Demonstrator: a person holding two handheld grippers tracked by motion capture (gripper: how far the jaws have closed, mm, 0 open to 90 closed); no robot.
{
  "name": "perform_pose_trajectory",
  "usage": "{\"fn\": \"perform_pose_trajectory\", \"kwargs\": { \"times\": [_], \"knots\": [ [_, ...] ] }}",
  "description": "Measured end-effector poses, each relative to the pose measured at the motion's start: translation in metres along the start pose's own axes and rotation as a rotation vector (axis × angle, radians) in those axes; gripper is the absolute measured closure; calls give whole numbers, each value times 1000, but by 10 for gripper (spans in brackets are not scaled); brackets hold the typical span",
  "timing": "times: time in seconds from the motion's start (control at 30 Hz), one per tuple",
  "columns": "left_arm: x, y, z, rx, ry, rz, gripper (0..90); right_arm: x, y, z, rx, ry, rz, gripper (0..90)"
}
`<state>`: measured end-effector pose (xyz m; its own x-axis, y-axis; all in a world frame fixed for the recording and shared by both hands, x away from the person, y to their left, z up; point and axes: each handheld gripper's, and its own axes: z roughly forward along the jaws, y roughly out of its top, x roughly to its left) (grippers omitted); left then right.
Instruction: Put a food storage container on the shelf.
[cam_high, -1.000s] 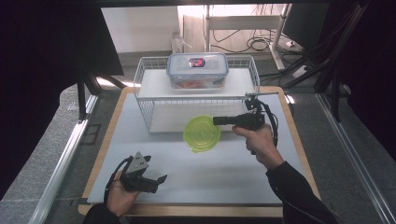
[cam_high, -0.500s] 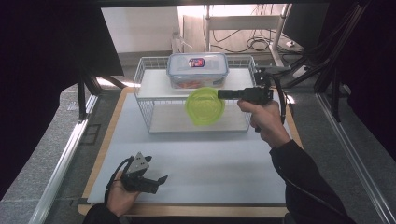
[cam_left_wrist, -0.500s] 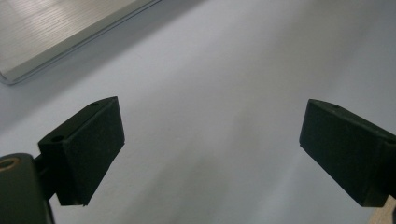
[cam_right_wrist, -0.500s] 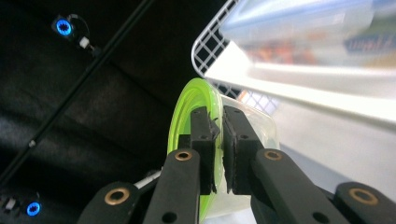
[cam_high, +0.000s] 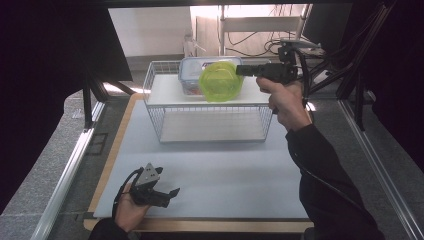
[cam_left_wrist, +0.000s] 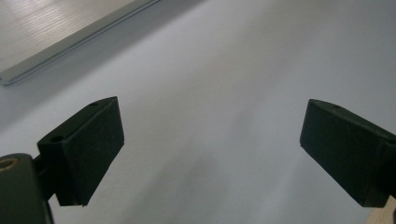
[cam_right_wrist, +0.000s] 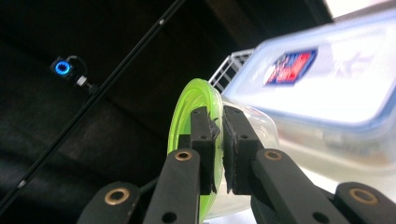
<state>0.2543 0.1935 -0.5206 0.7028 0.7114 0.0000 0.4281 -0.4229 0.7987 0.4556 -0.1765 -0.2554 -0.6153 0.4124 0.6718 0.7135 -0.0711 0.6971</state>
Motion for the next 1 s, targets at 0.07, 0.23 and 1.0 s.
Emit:
{"fn": "perform_pose_trajectory", "kwargs": {
  "times": [0.07, 0.23, 1.0],
  "knots": [
    [-1, 0, 0, -2, -1, 3, 62, 1, 6, 3, -15, -9, -2, 842],
    [-1, 0, -1, -12, -4, 0, 62, 1, 22, 11, -66, -33, 10, 842],
    [-3, 1, 0, -6, -29, 9, 65, -24, 45, 54, -178, -254, 1, 743]
  ]
}}
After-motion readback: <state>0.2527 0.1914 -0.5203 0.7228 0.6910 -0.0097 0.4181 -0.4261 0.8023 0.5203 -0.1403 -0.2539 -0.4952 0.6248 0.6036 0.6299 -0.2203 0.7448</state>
